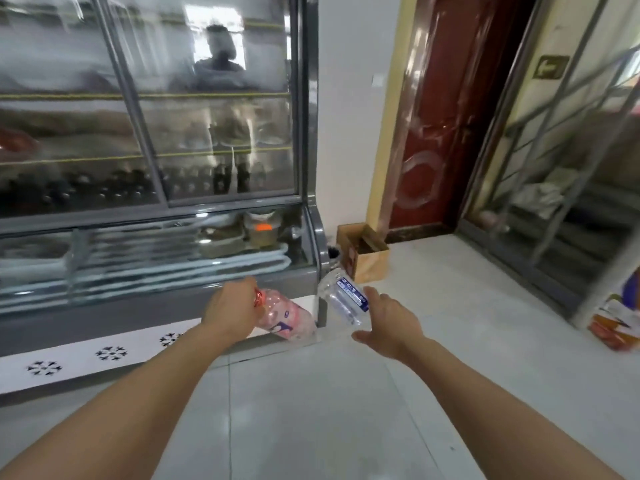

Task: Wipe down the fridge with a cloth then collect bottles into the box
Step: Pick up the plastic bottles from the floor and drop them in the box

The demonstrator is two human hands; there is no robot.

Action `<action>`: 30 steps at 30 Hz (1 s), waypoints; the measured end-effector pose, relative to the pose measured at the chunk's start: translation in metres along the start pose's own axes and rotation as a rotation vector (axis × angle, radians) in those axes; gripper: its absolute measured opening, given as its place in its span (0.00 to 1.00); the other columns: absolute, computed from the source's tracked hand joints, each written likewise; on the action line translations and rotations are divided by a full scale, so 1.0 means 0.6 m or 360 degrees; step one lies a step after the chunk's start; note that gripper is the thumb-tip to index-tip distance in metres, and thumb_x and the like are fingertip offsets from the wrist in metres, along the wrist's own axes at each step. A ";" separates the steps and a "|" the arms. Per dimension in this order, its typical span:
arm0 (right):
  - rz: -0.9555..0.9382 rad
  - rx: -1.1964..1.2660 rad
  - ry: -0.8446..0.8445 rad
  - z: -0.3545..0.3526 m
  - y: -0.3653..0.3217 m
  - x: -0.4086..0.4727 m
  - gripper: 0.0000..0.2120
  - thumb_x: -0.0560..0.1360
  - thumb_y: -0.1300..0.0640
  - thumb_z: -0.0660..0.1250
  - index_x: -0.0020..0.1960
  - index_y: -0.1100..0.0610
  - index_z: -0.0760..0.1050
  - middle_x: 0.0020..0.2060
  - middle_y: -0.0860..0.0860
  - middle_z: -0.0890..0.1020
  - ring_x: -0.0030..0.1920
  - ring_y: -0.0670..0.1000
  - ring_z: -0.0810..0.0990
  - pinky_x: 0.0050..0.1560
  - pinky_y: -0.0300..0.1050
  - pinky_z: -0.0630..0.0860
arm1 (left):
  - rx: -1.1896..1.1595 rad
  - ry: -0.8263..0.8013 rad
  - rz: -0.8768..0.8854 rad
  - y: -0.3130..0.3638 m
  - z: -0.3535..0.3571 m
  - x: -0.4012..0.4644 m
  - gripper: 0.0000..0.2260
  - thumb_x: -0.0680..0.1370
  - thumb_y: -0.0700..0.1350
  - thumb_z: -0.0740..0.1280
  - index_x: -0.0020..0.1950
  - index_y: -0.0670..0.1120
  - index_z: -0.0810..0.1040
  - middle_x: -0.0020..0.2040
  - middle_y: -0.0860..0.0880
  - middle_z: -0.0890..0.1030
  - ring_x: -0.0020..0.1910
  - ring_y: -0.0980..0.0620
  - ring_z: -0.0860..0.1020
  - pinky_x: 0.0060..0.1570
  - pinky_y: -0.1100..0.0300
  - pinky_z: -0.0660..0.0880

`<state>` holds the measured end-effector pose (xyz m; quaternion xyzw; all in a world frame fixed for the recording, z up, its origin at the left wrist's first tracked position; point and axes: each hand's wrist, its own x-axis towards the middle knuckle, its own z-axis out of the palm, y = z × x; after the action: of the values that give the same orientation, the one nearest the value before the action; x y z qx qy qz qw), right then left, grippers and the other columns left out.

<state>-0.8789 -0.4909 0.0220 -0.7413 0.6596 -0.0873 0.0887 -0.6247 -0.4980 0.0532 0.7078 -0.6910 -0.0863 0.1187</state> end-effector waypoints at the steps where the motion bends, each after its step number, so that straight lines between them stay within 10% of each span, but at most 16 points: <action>1: 0.0036 -0.0002 0.0008 -0.010 0.031 0.004 0.37 0.70 0.43 0.71 0.71 0.52 0.56 0.61 0.53 0.74 0.57 0.54 0.76 0.53 0.48 0.77 | -0.0006 0.0000 0.0041 0.034 0.010 0.017 0.08 0.75 0.43 0.66 0.53 0.43 0.73 0.49 0.42 0.78 0.45 0.42 0.77 0.39 0.57 0.71; 16: 0.0470 -0.0085 0.0119 -0.110 0.392 0.206 0.36 0.70 0.42 0.72 0.70 0.51 0.58 0.59 0.52 0.76 0.51 0.53 0.77 0.47 0.46 0.78 | -0.0080 -0.0099 0.0501 0.407 0.147 0.363 0.07 0.74 0.47 0.68 0.45 0.48 0.70 0.39 0.51 0.76 0.36 0.53 0.74 0.34 0.60 0.72; 30: 0.0642 -0.0082 0.0170 -0.199 0.703 0.482 0.37 0.71 0.42 0.71 0.71 0.51 0.56 0.60 0.52 0.76 0.52 0.52 0.77 0.43 0.41 0.73 | -0.0040 -0.0139 0.0676 0.712 0.221 0.708 0.13 0.69 0.50 0.70 0.49 0.47 0.74 0.47 0.46 0.81 0.46 0.43 0.80 0.46 0.51 0.78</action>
<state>-1.2809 -0.8281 0.0375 -0.5905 0.8005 -0.0899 0.0502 -1.0592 -0.9357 0.0667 0.5403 -0.8280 -0.0985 0.1131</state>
